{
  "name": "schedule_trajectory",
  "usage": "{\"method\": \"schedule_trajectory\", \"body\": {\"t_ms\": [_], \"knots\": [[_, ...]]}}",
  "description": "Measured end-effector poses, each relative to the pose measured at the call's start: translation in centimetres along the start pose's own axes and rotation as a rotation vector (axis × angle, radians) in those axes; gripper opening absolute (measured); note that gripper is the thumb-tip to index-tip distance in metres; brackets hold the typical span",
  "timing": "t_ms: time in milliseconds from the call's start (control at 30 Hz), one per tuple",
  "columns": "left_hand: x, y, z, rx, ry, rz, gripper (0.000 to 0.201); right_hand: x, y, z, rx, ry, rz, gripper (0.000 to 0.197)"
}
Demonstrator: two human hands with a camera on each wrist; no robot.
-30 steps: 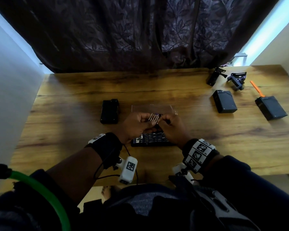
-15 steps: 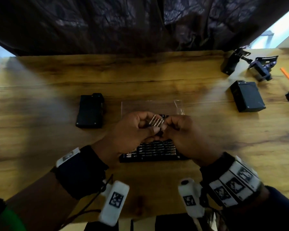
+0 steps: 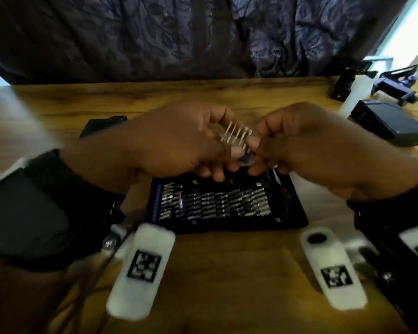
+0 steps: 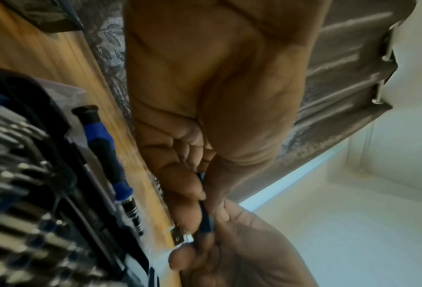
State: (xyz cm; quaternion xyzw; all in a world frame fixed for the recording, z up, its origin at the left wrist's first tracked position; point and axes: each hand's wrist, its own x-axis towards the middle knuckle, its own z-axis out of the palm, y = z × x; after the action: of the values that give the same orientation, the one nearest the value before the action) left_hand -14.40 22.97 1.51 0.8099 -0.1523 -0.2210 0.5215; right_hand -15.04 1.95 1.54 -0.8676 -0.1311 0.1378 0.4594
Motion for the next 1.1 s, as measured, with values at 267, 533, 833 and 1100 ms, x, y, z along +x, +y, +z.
{"method": "schedule_trajectory", "body": {"t_ms": [267, 533, 833, 1100], "knots": [[-1.1, -0.4, 1.1, -0.215, 0.171, 0.027, 0.026, 0.6, 0.0, 0.0, 0.139, -0.067, -0.045, 0.026], [-1.1, -1.7, 0.8, -0.120, 0.181, 0.100, 0.017, 1.1, 0.6, 1.0, 0.241, -0.035, -0.073, 0.011], [-1.7, -1.6, 0.6, -0.120, 0.149, 0.154, 0.018, 0.4, 0.4, 1.2, 0.252, -0.033, -0.062, 0.009], [-1.6, -1.8, 0.6, 0.073, 0.141, 0.127, 0.019, -0.1, 0.6, 0.5, 0.298, 0.042, -0.013, 0.012]]}}
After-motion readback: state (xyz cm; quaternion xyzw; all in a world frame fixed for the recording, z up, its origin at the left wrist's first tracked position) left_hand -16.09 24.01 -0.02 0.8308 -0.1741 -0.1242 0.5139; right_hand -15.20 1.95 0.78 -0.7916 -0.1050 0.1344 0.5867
